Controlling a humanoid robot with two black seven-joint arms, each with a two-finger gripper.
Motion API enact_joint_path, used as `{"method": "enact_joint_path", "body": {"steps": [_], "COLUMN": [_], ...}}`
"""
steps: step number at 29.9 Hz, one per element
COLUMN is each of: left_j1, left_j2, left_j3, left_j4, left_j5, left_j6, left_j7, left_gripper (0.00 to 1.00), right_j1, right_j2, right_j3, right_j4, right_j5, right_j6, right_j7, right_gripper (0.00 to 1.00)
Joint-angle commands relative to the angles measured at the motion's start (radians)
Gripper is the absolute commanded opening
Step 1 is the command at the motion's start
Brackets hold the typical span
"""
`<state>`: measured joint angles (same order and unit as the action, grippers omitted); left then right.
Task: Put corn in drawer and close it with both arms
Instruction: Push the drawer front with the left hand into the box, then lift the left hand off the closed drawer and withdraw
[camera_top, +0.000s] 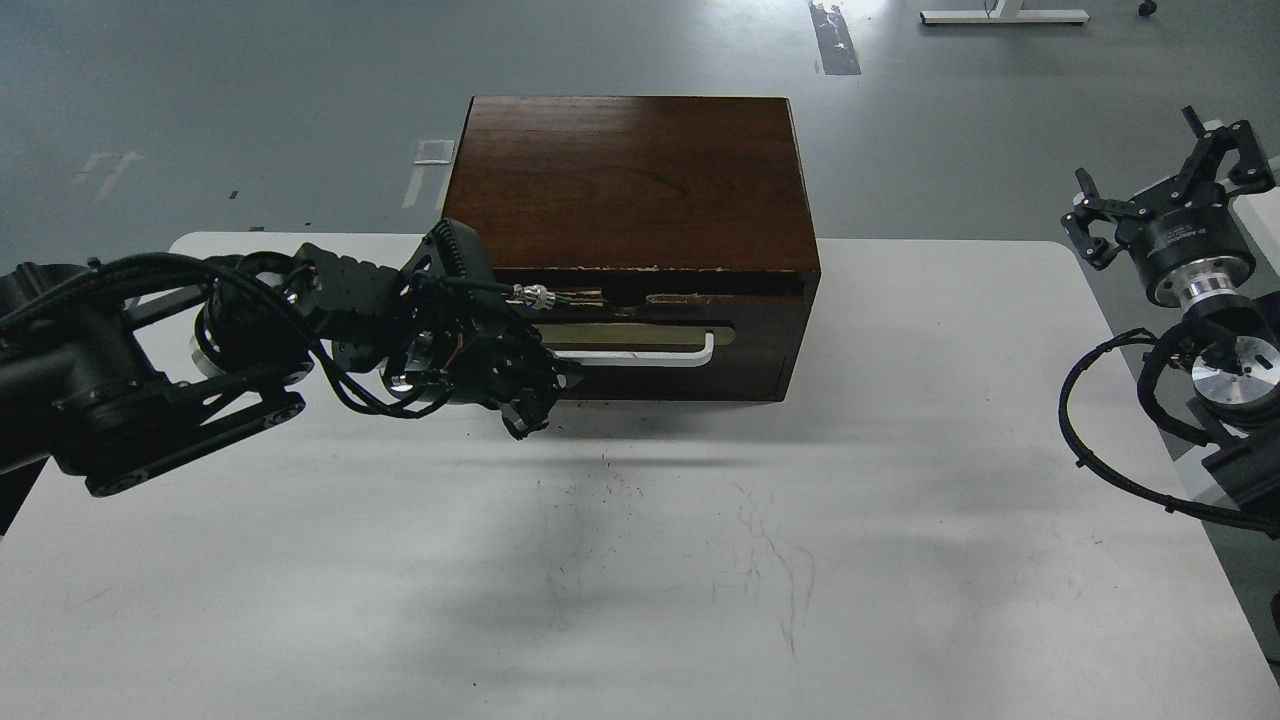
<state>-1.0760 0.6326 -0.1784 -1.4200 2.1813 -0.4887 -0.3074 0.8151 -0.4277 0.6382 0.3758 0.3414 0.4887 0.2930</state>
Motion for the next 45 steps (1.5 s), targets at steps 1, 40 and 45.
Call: {"method": "enact_joint_path", "body": {"steps": [1, 40, 45], "left_j1": [-0.004, -0.061, -0.096], "left_j2": [-0.001, 0.131, 0.237], "left_j3": [-0.001, -0.085, -0.193], "left_j4": [0.01, -0.111, -0.037], "left_j5": [0.0, -0.371, -0.907], "left_j6": [0.0, 0.0, 0.0], "left_j7": [0.001, -0.033, -0.038], "left_gripper": [0.0, 0.0, 0.0], "right_j1": [-0.001, -0.007, -0.002], "right_j2": [0.0, -0.039, -0.043], "right_j3": [0.0, 0.0, 0.001], "right_j4": [0.0, 0.003, 0.009], "right_j5": [-0.001, -0.001, -0.001], "right_j6": [0.0, 0.0, 0.0], "right_j7": [0.0, 0.002, 0.005], "right_gripper": [1.0, 1.0, 1.0]}}
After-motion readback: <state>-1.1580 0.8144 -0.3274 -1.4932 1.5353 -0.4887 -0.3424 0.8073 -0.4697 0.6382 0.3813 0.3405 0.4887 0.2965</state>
